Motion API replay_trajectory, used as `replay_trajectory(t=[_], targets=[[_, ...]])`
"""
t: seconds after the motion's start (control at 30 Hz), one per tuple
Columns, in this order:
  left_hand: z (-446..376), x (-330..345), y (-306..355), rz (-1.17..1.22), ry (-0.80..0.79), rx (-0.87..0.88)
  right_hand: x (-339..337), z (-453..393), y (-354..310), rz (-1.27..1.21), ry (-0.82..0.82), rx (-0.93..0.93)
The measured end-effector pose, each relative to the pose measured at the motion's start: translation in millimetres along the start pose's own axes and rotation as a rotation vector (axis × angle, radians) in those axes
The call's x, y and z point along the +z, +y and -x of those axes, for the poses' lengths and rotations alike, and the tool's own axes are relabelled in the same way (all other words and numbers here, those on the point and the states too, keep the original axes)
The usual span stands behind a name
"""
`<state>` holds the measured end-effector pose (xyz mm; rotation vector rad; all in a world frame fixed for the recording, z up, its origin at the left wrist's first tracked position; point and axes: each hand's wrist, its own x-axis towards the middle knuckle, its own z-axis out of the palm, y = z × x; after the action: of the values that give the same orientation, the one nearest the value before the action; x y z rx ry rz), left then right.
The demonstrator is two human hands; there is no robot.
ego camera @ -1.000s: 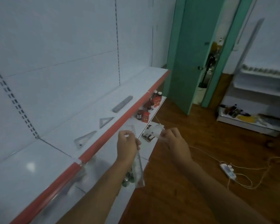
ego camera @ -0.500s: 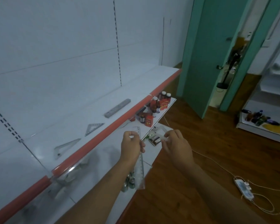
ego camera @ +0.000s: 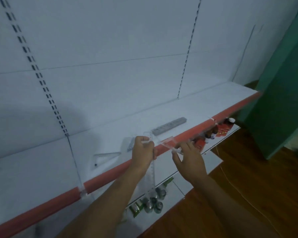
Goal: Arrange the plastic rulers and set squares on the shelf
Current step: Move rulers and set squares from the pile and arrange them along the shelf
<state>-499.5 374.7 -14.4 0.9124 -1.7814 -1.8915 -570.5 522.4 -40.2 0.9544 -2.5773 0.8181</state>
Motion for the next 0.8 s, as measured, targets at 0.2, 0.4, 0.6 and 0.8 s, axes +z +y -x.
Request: replay_trajectory(t=[0.2,0.4,0.6,0.8], targets=[[-29.3,-61.6,-8.8,0.023,0.274,-0.034,55.9,-43.3,-33.5,-0.188,-0.118,-0.231],[-22.5,-104.4,-19.5,0.029,0.611,-0.037,101.2,-68.7,-64.0,-0.301,-0.269,-0.499],[5.4,-131.8,-32.2,-0.027,0.908,-0.076,141.6,-70.1,-96.2,-0.322,-0.356,-0.645],[22.5,-131.4,-52.0,-0.158,0.924,-0.080,158.1,-56.9,-108.8,-0.302,-0.257,-0.713]])
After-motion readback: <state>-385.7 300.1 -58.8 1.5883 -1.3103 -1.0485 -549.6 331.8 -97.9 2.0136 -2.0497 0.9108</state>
